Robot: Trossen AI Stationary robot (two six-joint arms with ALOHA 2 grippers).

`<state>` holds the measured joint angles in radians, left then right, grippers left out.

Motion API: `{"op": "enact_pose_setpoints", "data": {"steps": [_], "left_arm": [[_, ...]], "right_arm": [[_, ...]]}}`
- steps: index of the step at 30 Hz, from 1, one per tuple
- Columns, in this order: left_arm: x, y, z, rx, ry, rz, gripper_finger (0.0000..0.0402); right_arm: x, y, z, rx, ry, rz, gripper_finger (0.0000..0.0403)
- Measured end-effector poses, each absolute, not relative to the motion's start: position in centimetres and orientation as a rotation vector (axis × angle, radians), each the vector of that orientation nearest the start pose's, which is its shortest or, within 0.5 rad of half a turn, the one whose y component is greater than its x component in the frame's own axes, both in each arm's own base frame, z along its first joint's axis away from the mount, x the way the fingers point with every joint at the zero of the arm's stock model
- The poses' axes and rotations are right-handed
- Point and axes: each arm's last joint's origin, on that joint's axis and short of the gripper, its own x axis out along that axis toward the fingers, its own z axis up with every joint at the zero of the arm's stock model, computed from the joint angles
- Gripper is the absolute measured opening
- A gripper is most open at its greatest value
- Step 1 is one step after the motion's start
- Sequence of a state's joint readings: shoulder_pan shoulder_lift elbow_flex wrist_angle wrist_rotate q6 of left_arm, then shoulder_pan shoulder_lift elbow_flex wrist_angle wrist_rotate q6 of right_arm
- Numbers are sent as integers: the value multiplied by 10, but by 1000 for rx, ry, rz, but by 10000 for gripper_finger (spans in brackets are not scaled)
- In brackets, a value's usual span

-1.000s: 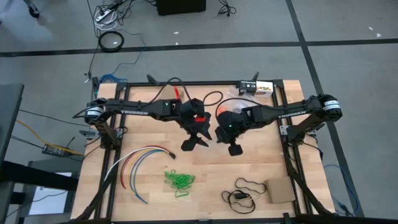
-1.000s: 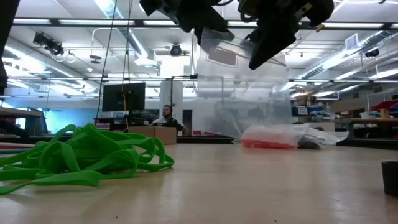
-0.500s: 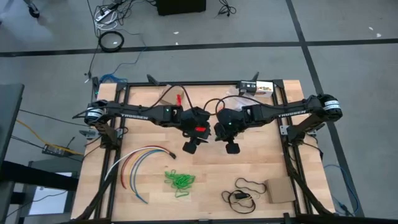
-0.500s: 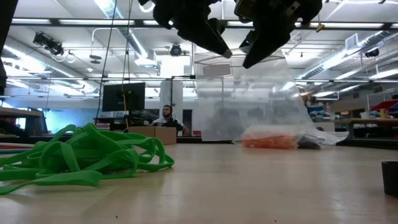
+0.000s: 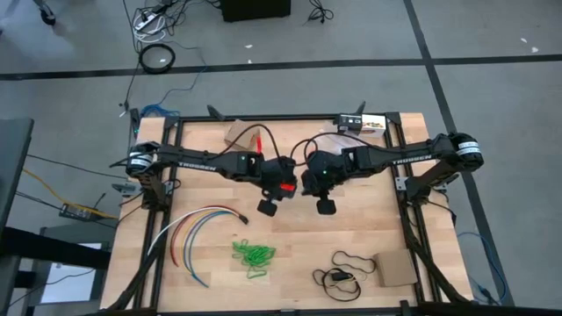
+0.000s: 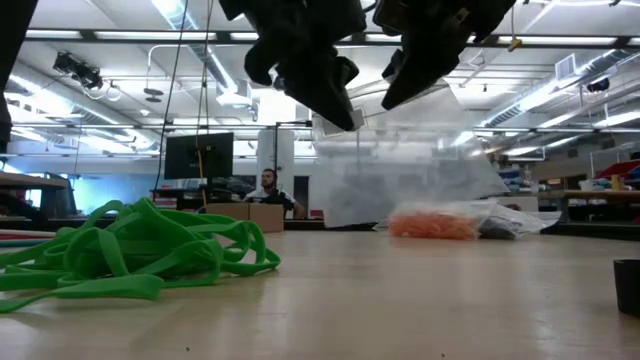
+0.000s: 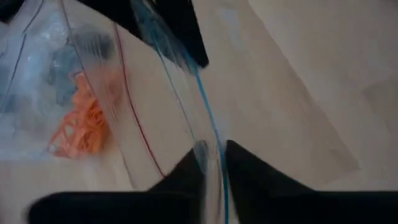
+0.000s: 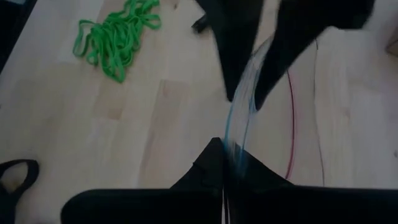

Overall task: Sort rubber bands
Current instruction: Open the transparent zip bag

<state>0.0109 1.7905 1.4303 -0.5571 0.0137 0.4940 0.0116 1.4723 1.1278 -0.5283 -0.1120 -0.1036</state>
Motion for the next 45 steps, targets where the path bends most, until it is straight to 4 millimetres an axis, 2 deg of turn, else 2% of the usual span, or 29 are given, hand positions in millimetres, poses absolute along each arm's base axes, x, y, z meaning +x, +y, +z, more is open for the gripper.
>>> {"op": "enact_pose_setpoints", "data": {"steps": [2,4,16,26,33,38,45], "left_arm": [[386,4,255,499,901,-236,23],[385,4,255,532,903,-249,9],[382,5,253,622,968,-197,2],[389,2,282,625,898,-140,1],[388,1,283,609,918,-140,2],[385,-1,281,515,935,-188,33],[384,-7,278,395,931,-318,130]], "right_arm": [[306,7,265,-49,878,166,0],[304,7,264,-40,895,181,1],[294,7,257,-7,1028,220,18],[291,4,256,-22,1056,198,7],[288,3,254,-57,1103,161,0],[290,5,255,-92,1079,180,0],[297,6,259,-143,976,244,0]]}}
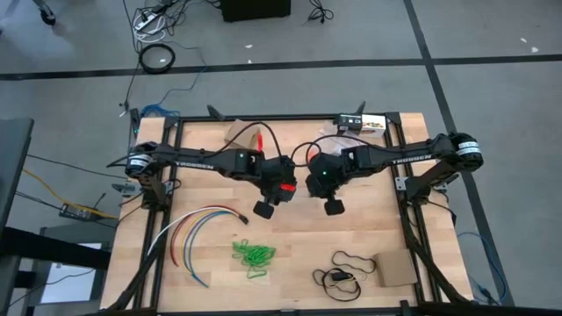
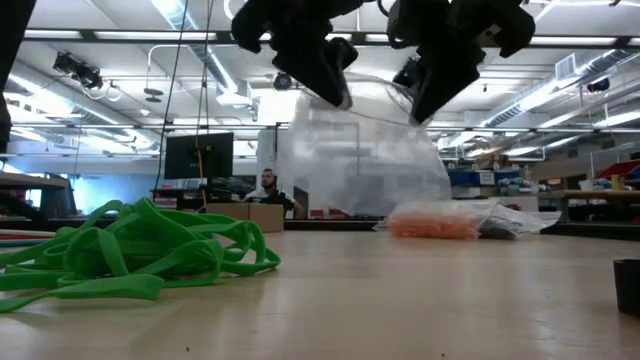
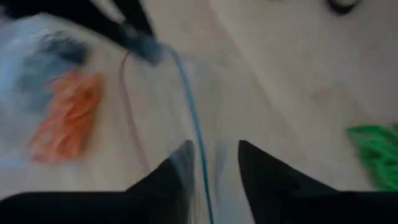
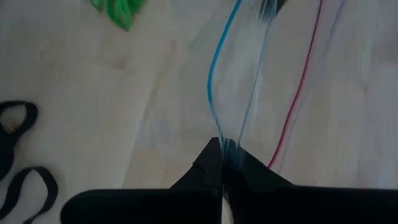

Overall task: Sort rubber bands
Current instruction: Open the transparent zip bag

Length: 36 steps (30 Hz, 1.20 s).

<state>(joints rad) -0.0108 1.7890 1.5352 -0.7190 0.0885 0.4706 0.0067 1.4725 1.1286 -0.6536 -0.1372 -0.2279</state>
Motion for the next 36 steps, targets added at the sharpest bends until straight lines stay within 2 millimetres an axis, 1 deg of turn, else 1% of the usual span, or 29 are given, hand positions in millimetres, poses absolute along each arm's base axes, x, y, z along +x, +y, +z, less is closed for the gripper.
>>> {"op": "enact_pose_setpoints", "data": {"steps": [3,5,9,11,15,18,21,24,28,31,33,35,36], "left_arm": [[385,-10,279,379,901,-358,164],[386,-12,279,380,892,-363,180],[386,-9,282,451,908,-257,200],[387,-7,293,476,888,-212,210],[388,-7,318,482,815,-188,223],[389,-7,328,486,799,-176,229],[386,-5,334,508,842,-99,229],[378,-1,331,551,962,-6,229],[365,4,327,577,1105,95,229],[357,8,326,521,1171,143,229],[355,12,322,445,1191,194,227],[351,14,311,370,1202,232,220],[349,15,301,347,1220,244,215]], "right_arm": [[302,7,262,-157,916,271,0],[302,7,262,-165,908,275,0],[296,6,259,-165,980,269,0],[293,6,257,-172,1022,253,0],[290,5,255,-185,1064,231,0],[290,3,254,-227,1075,199,0],[286,2,260,-295,1134,151,0],[282,0,271,-362,1197,93,0],[277,0,286,-412,1253,85,0],[276,3,292,-443,1263,95,0],[276,6,295,-451,1254,100,0],[276,9,294,-447,1258,104,0],[276,10,293,-440,1262,102,0]]}}
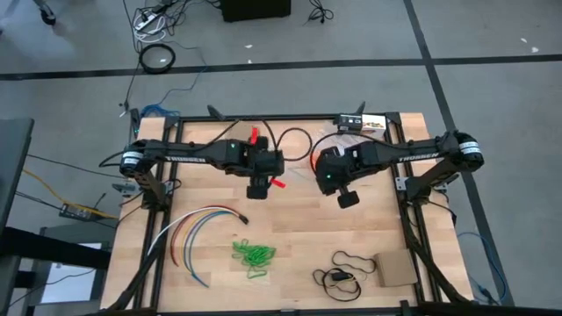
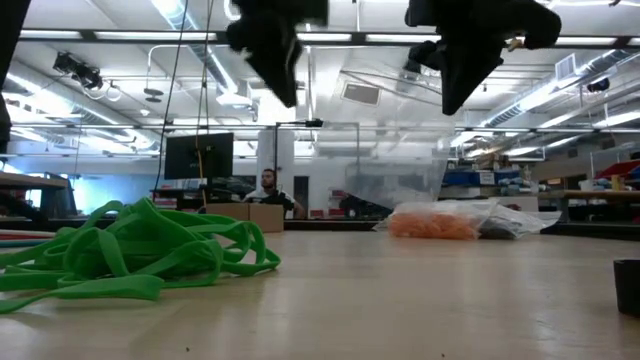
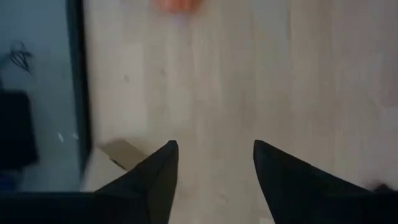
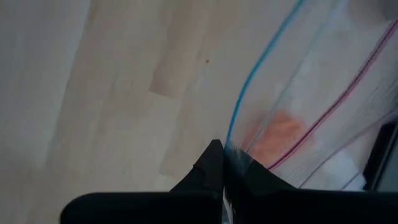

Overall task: Sort rubber bands
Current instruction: Open the transparent zip bag

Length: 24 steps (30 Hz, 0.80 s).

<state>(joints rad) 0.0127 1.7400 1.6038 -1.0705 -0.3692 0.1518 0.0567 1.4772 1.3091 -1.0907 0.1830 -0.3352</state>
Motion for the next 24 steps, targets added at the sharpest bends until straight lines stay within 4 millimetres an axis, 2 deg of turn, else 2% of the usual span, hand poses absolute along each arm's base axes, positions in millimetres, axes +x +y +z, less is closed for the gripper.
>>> {"op": "enact_pose_setpoints", "data": {"steps": [5,9,12,16,24], "left_arm": [[346,14,238,254,1181,296,178],[346,13,202,135,1074,307,142],[351,10,195,35,955,252,124],[358,9,193,1,887,226,109],[373,5,189,-26,774,164,93]], "right_arm": [[283,23,281,-419,1302,108,0],[293,35,264,-422,1353,145,0],[303,42,253,-433,1345,161,0],[315,43,246,-429,1304,149,0],[334,41,254,-425,1136,163,0]]}}
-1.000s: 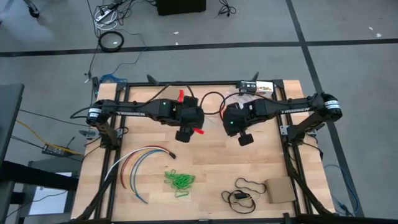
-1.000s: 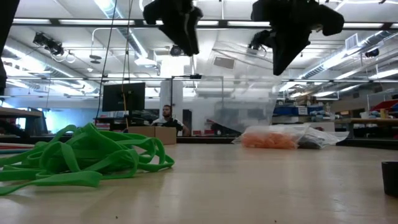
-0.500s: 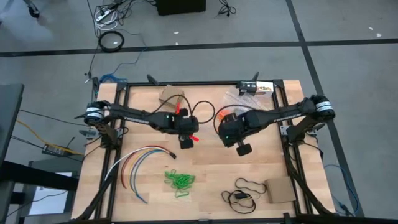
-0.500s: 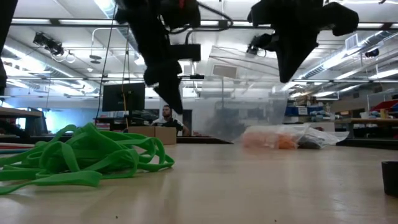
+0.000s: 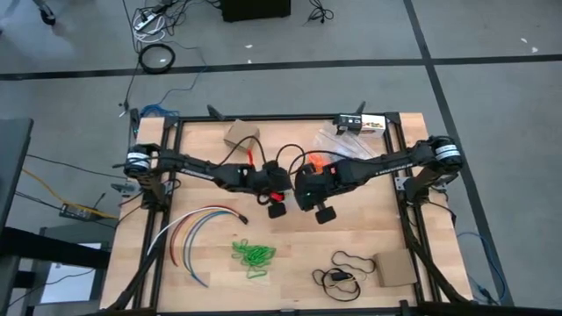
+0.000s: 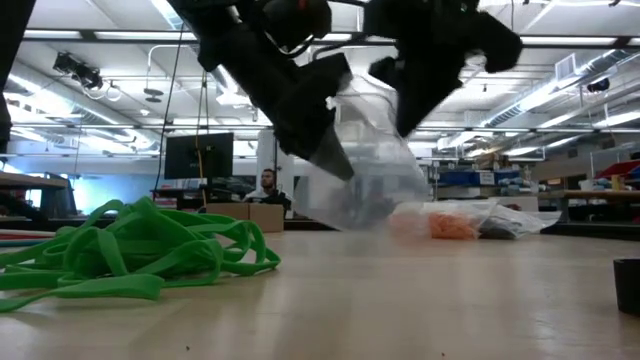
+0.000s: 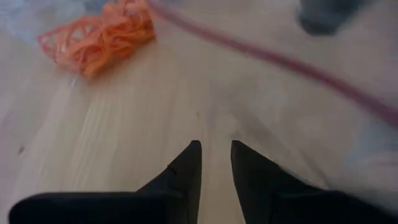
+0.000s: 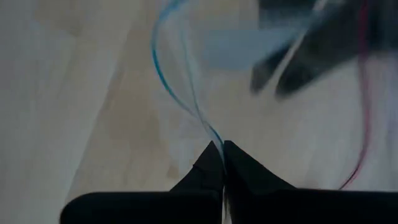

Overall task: Sort rubber bands
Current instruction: Open the transparent zip bag, then put the green rubber band into the transparent zip bag

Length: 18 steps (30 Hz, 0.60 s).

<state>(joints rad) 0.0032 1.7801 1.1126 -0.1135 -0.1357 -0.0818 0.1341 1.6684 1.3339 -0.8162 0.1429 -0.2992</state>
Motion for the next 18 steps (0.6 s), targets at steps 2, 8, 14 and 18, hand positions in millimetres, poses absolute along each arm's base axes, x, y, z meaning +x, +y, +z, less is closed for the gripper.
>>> {"op": "enact_pose_setpoints", "data": {"steps": [2,8,14,18], "left_arm": [[378,5,188,-36,740,146,92],[382,-1,189,-60,733,71,92],[378,-2,196,-52,738,73,92],[360,10,213,44,804,254,92]], "right_arm": [[336,40,258,-426,1114,163,0],[340,33,265,-409,1080,140,0],[341,32,265,-399,1065,134,0],[334,36,263,-384,1128,129,0]]}}
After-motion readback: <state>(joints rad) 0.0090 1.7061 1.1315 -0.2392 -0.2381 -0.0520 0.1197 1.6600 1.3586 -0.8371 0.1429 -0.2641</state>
